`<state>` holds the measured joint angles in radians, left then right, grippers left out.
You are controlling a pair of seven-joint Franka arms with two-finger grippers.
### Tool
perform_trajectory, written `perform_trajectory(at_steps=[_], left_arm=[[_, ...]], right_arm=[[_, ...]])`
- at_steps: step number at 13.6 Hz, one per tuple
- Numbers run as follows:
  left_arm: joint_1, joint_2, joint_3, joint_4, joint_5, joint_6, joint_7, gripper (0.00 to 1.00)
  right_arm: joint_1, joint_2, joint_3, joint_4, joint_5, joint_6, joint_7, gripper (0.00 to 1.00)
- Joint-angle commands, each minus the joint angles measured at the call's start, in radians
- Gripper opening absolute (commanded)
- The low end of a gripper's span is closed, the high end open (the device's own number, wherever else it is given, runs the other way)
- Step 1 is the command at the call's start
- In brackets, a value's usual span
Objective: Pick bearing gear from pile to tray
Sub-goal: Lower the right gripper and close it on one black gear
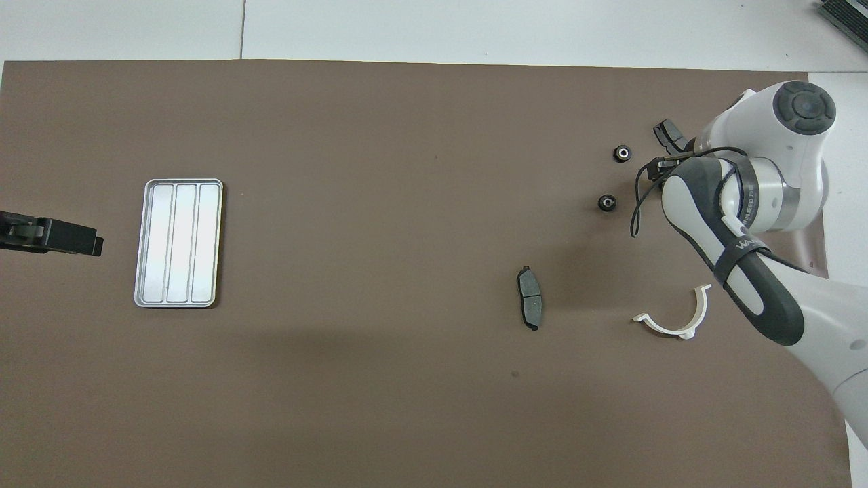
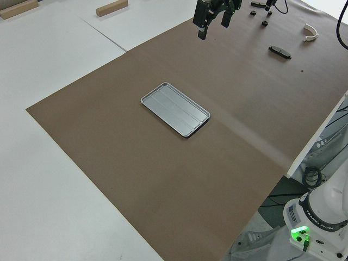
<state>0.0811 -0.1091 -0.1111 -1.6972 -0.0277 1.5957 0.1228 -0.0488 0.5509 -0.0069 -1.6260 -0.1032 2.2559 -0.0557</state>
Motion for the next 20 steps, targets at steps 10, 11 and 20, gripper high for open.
perform_trajectory(at_steps=[10, 11, 20], left_arm=[[-0.009, -0.037, 0.007, -0.047, -0.011, 0.03, 0.011, 1.0], [-0.009, -0.037, 0.007, -0.047, -0.011, 0.03, 0.011, 1.0], [-0.009, -0.037, 0.007, -0.047, -0.011, 0.03, 0.011, 1.0]], right_arm=[[0.0, -0.009, 0.005, -0.04, 0.002, -0.01, 0.106, 0.53], [0.0, -0.011, 0.005, -0.041, 0.002, -0.01, 0.109, 0.52], [0.0, -0.014, 0.005, -0.046, 0.002, -0.026, 0.14, 0.36]])
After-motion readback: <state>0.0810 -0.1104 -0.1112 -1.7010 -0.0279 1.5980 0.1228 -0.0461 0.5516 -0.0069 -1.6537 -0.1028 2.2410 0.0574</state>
